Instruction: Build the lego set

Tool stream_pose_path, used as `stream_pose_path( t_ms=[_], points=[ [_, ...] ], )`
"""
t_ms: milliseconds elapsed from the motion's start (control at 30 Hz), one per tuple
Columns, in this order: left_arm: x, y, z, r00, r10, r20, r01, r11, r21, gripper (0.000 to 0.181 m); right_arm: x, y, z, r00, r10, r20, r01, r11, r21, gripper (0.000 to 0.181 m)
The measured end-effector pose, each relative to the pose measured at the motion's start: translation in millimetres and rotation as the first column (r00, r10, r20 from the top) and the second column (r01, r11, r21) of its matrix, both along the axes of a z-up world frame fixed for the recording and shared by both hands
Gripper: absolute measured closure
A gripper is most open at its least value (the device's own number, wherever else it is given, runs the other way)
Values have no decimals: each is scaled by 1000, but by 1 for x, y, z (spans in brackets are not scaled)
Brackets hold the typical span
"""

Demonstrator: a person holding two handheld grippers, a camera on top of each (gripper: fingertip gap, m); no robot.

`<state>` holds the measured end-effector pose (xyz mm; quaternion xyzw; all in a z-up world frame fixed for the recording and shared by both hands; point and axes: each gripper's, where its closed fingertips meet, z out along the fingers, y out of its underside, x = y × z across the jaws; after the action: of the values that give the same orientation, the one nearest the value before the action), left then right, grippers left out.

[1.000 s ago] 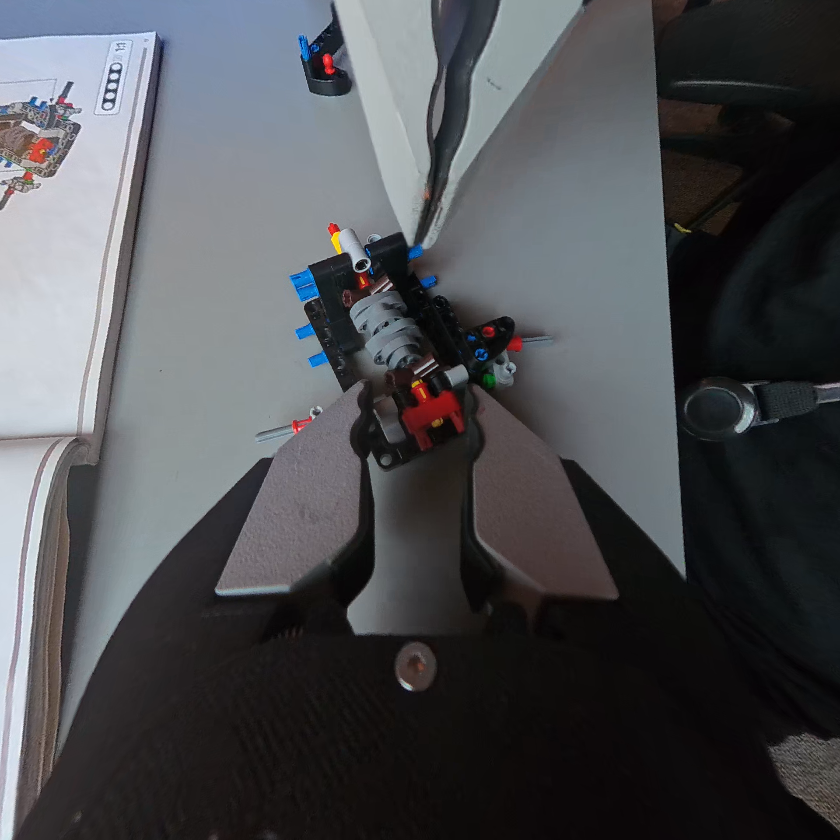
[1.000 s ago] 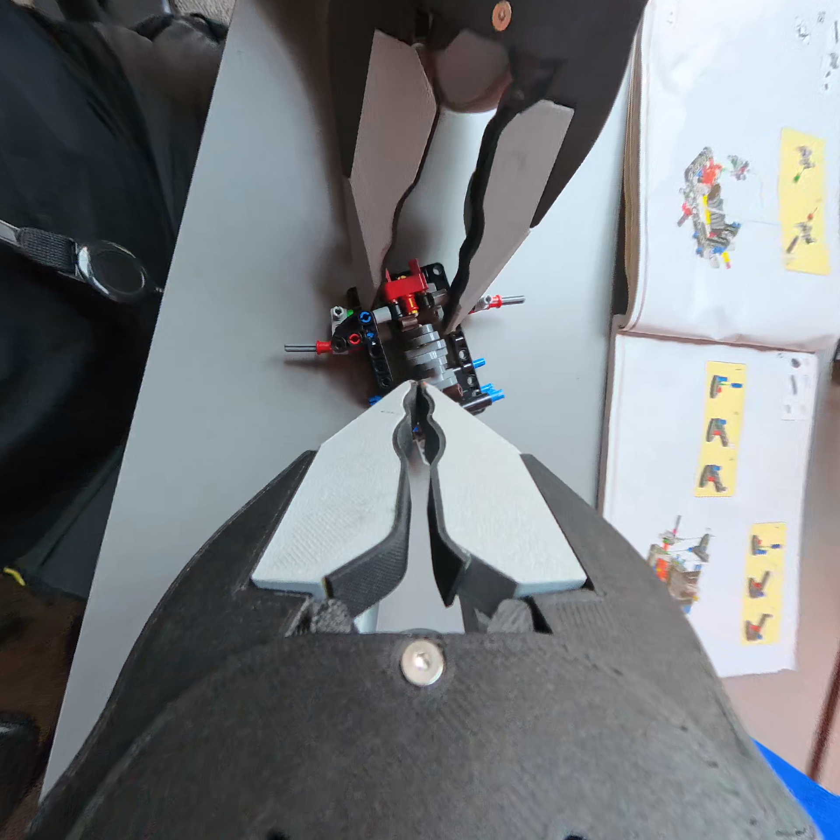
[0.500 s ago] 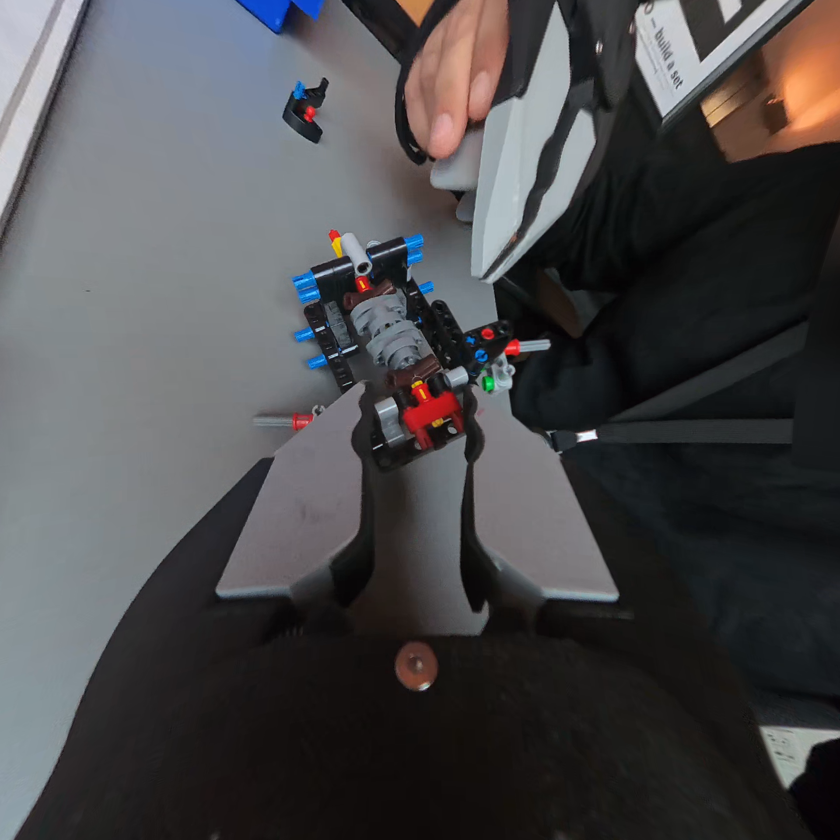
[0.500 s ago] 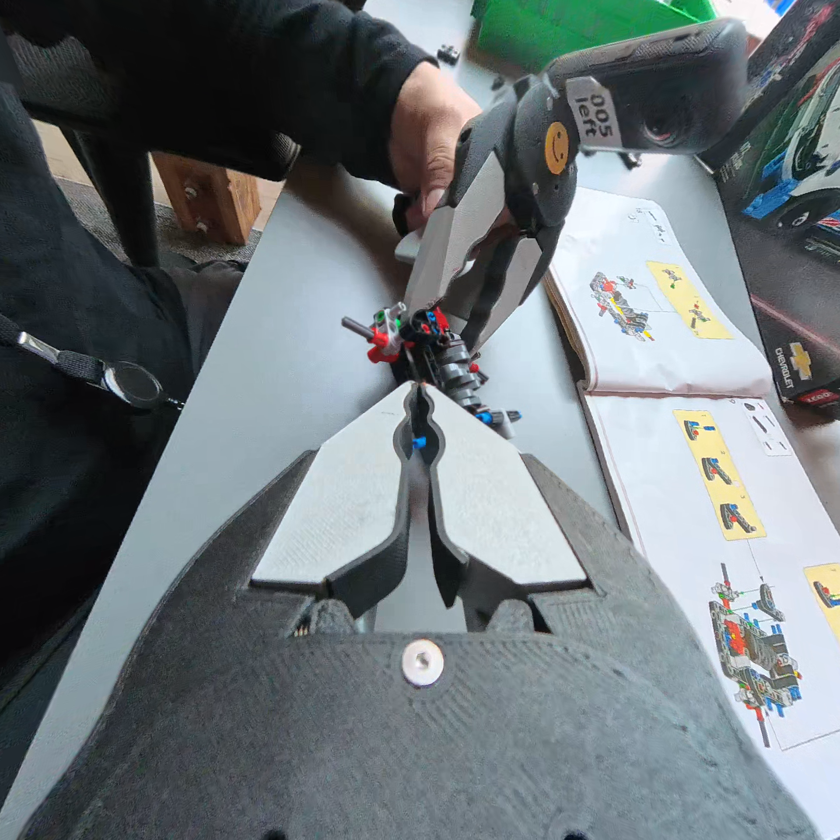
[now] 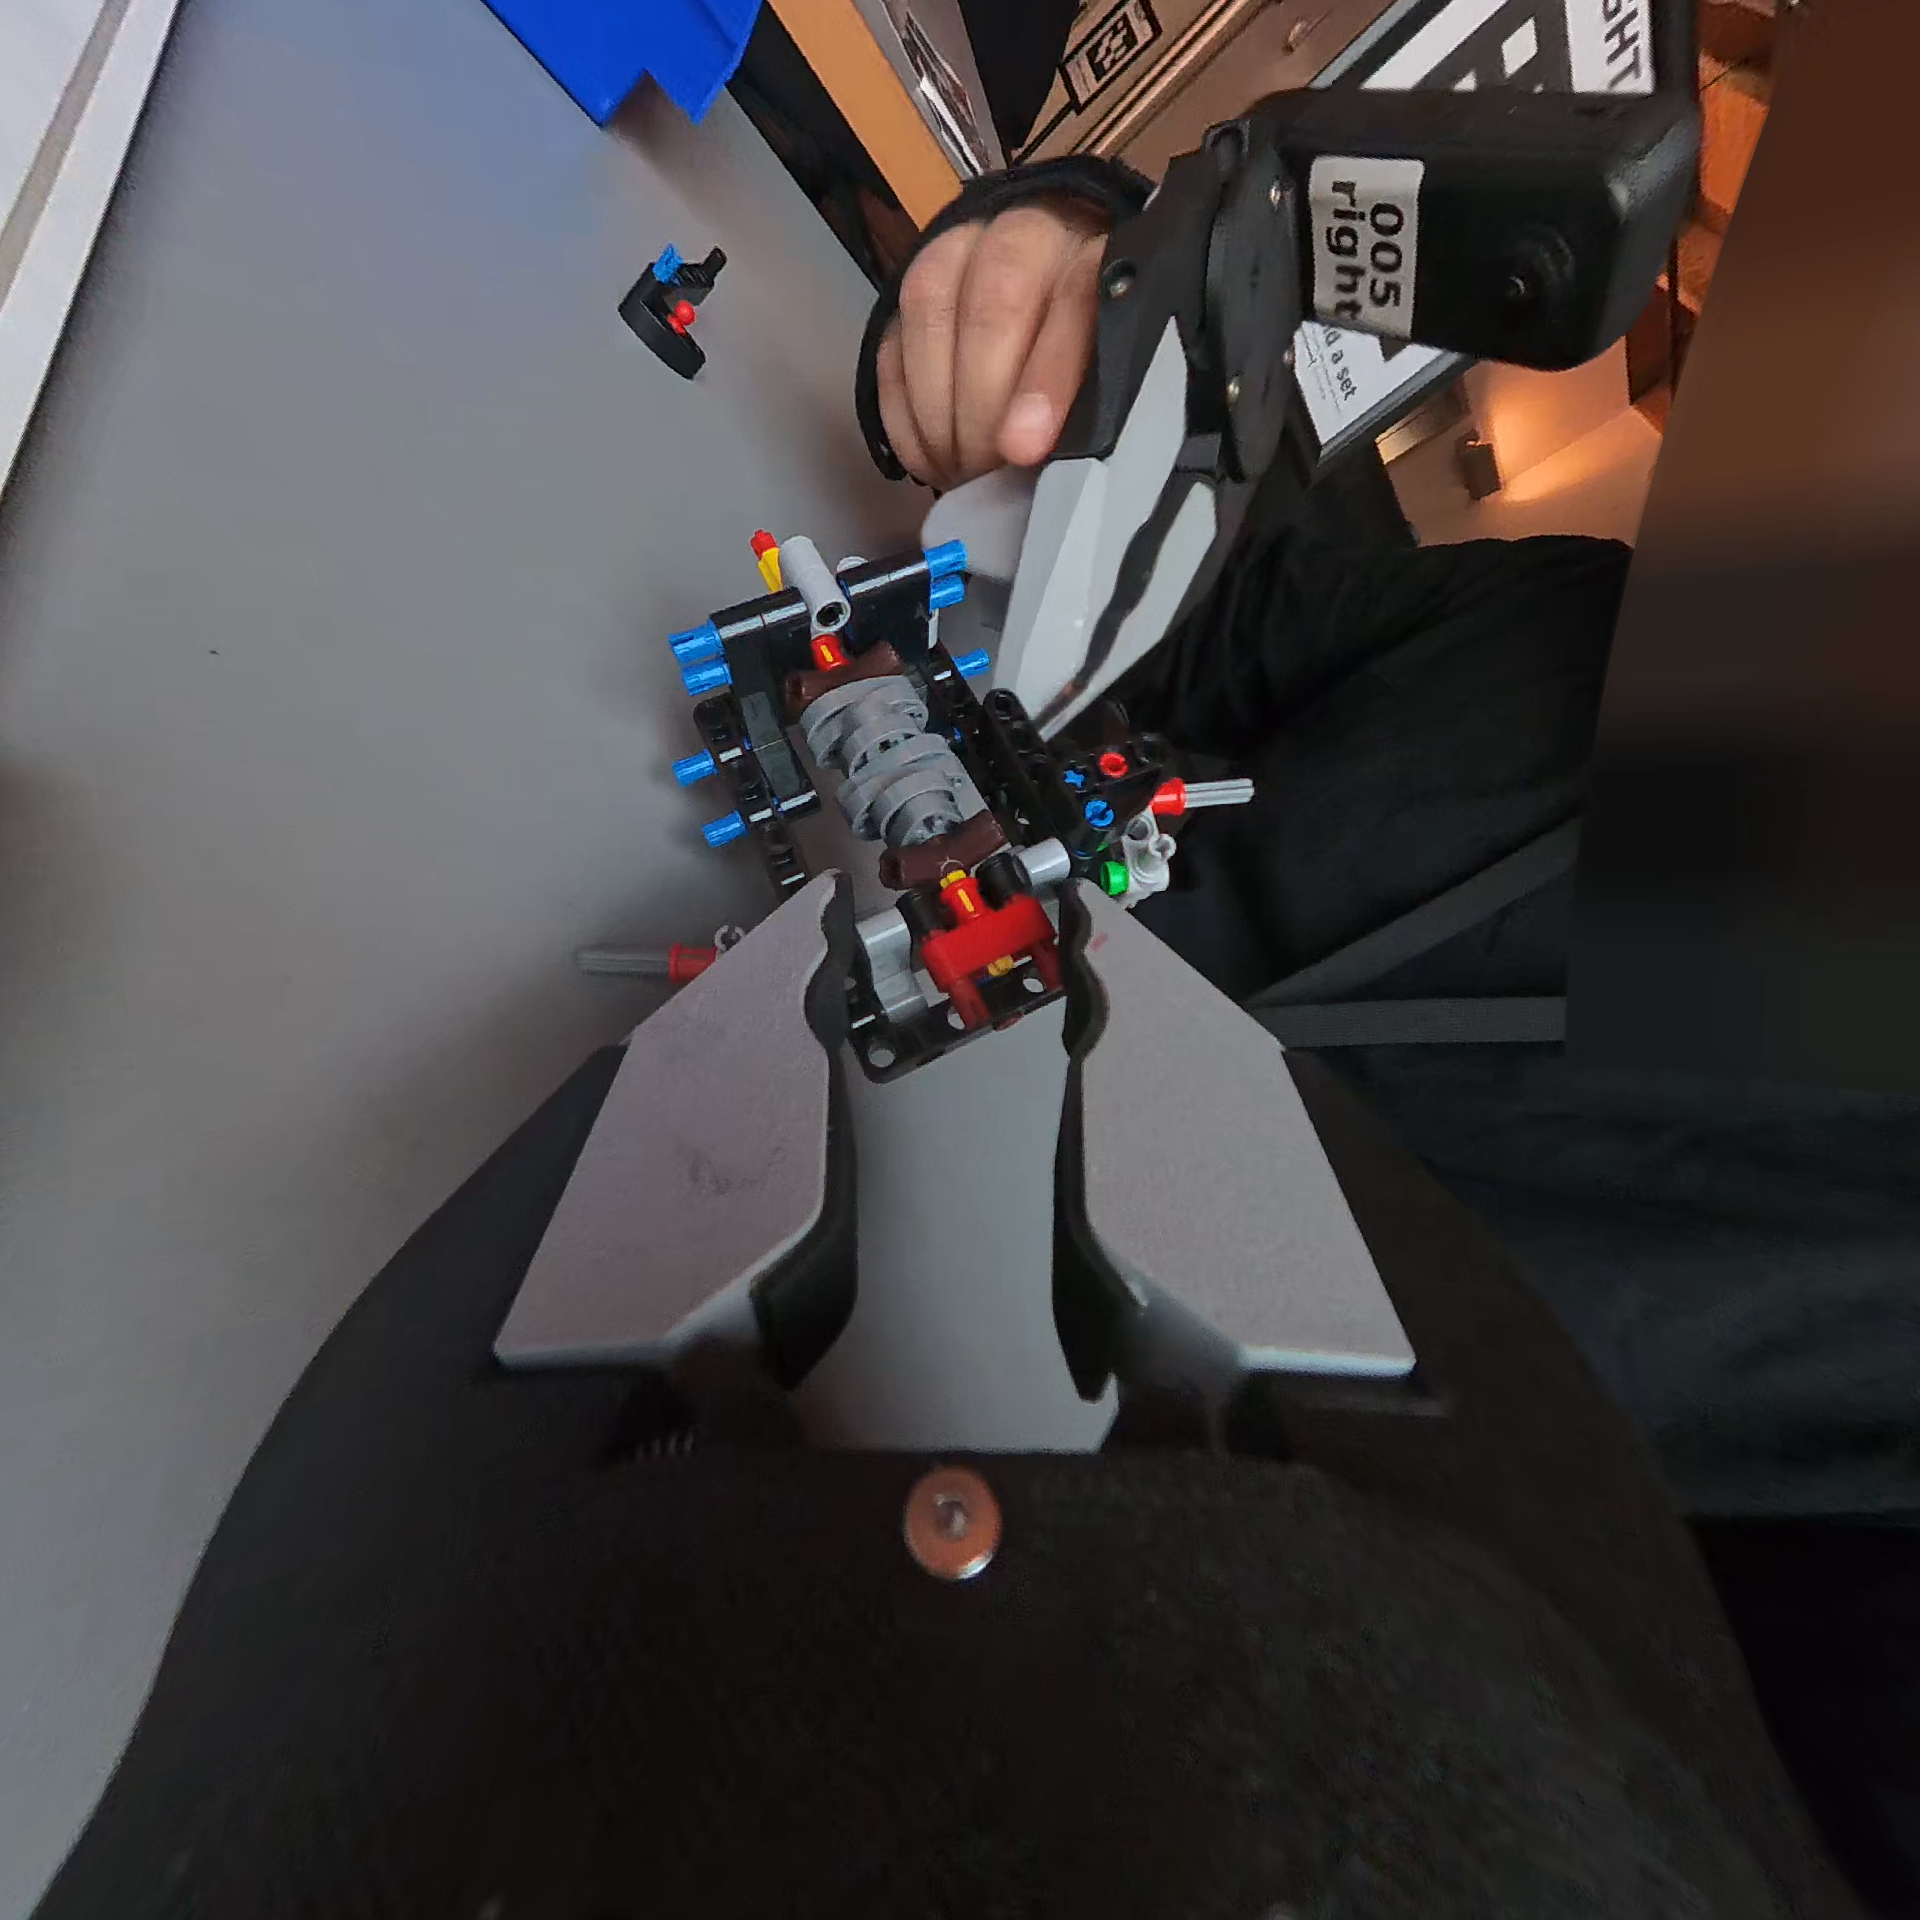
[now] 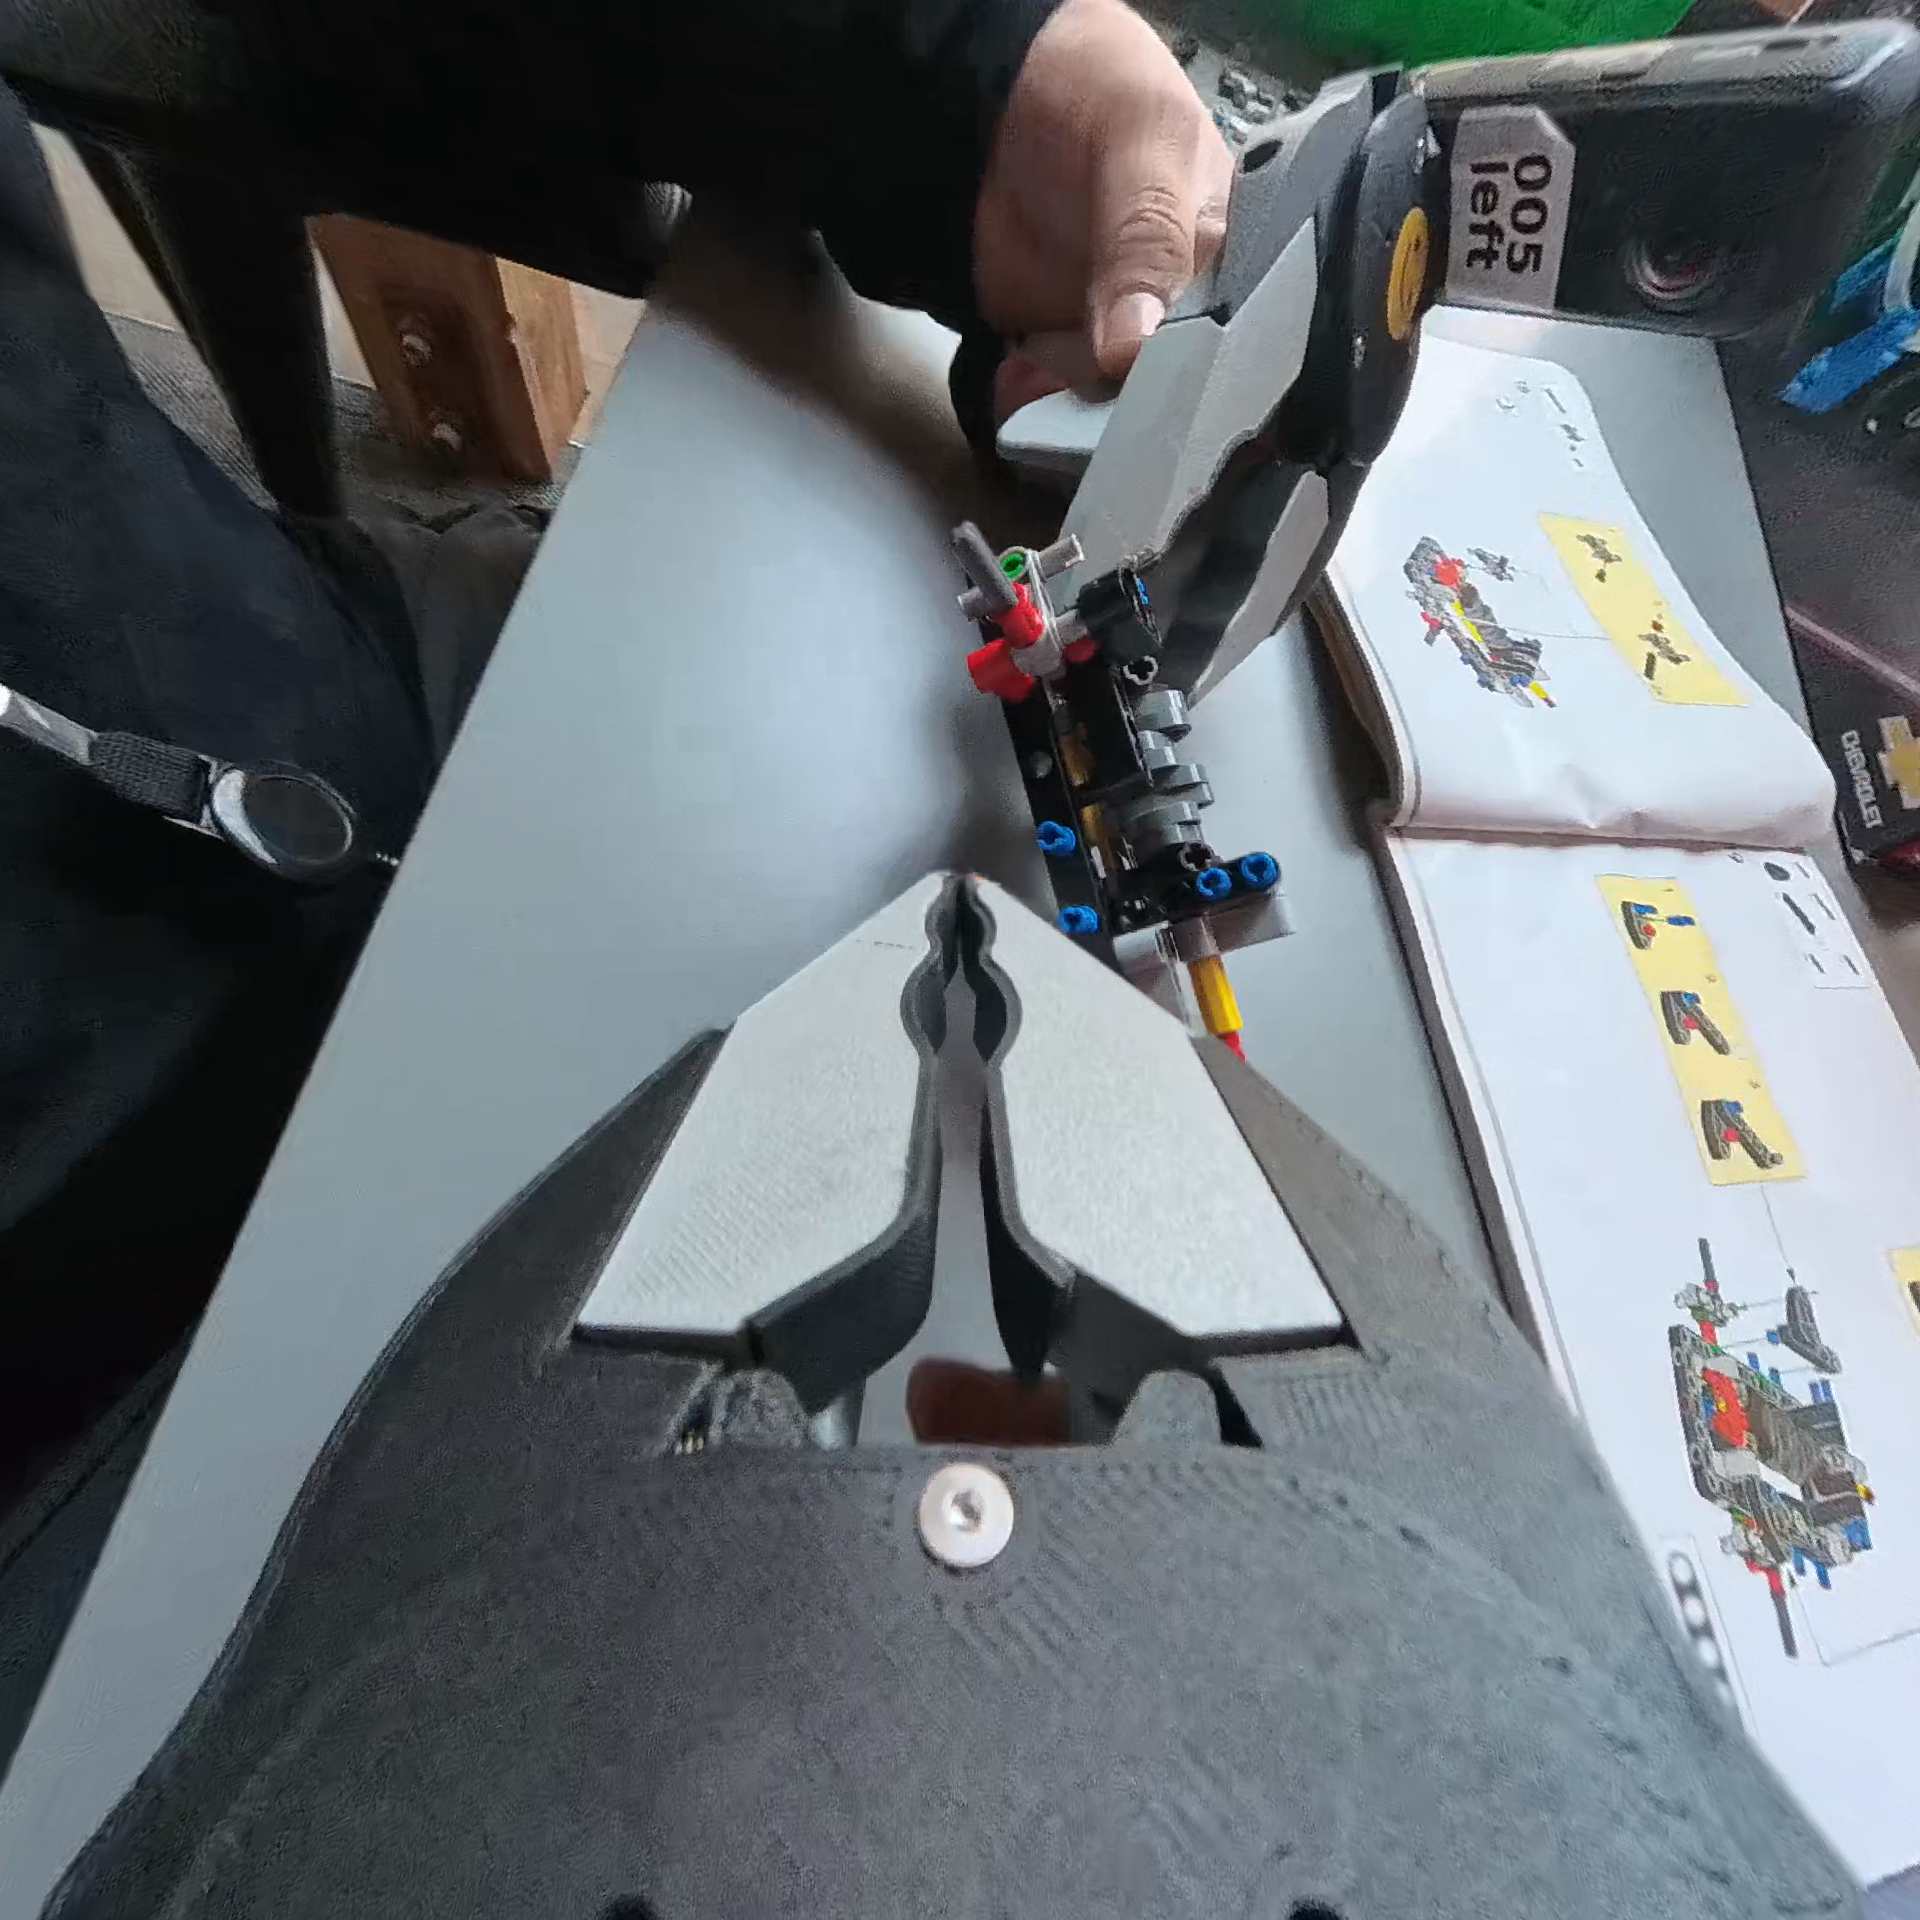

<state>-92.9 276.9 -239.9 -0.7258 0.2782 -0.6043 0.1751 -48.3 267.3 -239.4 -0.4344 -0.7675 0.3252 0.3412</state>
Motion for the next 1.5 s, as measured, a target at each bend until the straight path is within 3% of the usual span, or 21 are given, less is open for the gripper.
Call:
stream_pose_path(
  t_ms=[67, 100, 133, 233, 333, 433, 600, 667, 767, 800, 900, 1000, 1133, 1200, 1333, 1500],
  points=[
    [0, 0, -1, 1000, 3, -4, -3, 1000, 2, 146, -4, 5, -4, 1000, -29, -1, 29, 999, 34, 181],
    [0, 1, -1, 1000, 12, -11, -12, 1000, 2, 146, -6, 9, -6, 998, -59, 7, 59, 998, 33, 170],
    [-1, 4, -3, 999, 30, -20, -30, 1000, 0, 147, -7, 13, -9, 994, -103, 29, 103, 995, 5, 142],
    [-4, 4, -4, 999, 34, -23, -35, 999, -9, 149, -7, 6, -13, 995, -75, 73, 85, 987, -138, 125],
    [-5, -1, 1, 1000, 11, 23, -10, 999, -36, 149, -2, 2, -3, 999, -39, 29, 43, 986, -159, 140],
    [-5, 0, 0, 1000, 22, 22, -20, 999, -49, 149, 1, 7, 19, 995, -44, -94, 38, 997, -64, 146],
    [-4, 2, -2, 999, 28, 16, -26, 997, -78, 149, -15, 28, 7, 982, -128, -137, 160, 954, 254, 122],
    [-4, 2, -2, 999, 30, 16, -29, 996, -81, 150, -22, 33, -2, 980, -128, -152, 178, 905, 387, 128],
    [-2, 0, -2, 1000, 22, 21, -20, 996, -87, 150, -27, 34, -9, 985, -70, -158, 149, 803, 576, 166],
    [-2, 0, -3, 1000, 20, 14, -19, 996, -87, 150, -28, 33, -11, 987, -52, -155, 136, 784, 606, 167],
    [-4, 5, -2, 999, 54, 7, -54, 997, -64, 151, -29, 33, -16, 990, -57, -131, 121, 820, 559, 175],
    [-10, 8, 1, 994, 91, -56, -89, 996, 30, 155, -30, 35, -14, 988, -82, -131, 138, 854, 502, 174],
    [-20, 15, 17, 960, 213, -179, -162, 952, 261, 153, -31, 37, -14, 986, -117, -120, 161, 859, 485, 176],
    [-16, 5, 29, 947, 223, -229, -115, 906, 408, 153, -30, 37, -13, 984, -135, -116, 173, 877, 448, 176],
    [-9, -2, 25, 872, 324, -367, -12, 764, 646, 146, -28, 39, -5, 980, -147, -134, 185, 919, 349, 176],
    [-2, 4, 11, 809, 394, -436, 96, 643, 760, 164, -27, 42, -5, 978, -157, -137, 191, 938, 289, 176]
  ],
)
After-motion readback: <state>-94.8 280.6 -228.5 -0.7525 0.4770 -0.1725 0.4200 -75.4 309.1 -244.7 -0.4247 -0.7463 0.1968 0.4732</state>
